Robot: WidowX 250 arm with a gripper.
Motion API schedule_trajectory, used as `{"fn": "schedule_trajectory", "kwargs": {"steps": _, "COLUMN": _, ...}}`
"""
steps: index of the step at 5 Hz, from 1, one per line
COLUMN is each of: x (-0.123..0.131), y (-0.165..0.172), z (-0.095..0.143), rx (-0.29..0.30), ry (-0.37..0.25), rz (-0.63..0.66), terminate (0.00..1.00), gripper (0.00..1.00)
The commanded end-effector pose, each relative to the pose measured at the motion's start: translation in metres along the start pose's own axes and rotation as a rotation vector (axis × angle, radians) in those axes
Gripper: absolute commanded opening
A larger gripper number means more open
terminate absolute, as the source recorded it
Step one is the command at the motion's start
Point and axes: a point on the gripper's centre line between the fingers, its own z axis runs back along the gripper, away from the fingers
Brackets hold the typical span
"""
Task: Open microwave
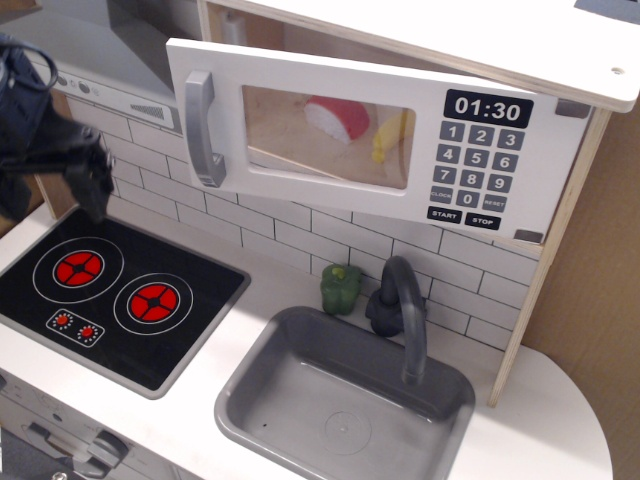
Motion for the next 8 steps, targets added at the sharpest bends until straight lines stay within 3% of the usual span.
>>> {"fn": "schedule_trajectory", "kwargs": {"steps": 1, "x": 0.083, "y": 0.002, "z": 0.007, "rx": 0.067, "ry": -0.102, "rz": 0.189, "terminate": 0.00, "gripper": 1.00}}
{"fn": "schedule_trajectory", "kwargs": {"steps": 2, "x": 0.109, "y": 0.001, "z": 0.009, "rx": 0.078, "ry": -0.114, "rz": 0.274, "terminate": 0.00, "gripper": 1.00}}
{"fn": "schedule_trajectory", "kwargs": {"steps": 4, "x": 0.124, "y": -0.026, "z": 0.018, "rx": 0.066, "ry": -0.070, "rz": 0.296, "terminate": 0.00, "gripper": 1.00}}
{"fn": "schedule_trajectory", "kwargs": {"steps": 5, "x": 0.117, "y": -0.051, "z": 0.018, "rx": 0.067, "ry": -0.012, "rz": 0.278, "terminate": 0.00, "gripper": 1.00}}
{"fn": "schedule_trajectory", "kwargs": {"steps": 6, "x": 0.100, "y": -0.058, "z": 0.016, "rx": 0.078, "ry": 0.005, "rz": 0.217, "terminate": 0.00, "gripper": 1.00}}
{"fn": "schedule_trajectory", "kwargs": {"steps": 8, "x": 0.044, "y": -0.059, "z": 0.021, "rx": 0.087, "ry": 0.046, "rz": 0.061, "terminate": 0.00, "gripper": 1.00}}
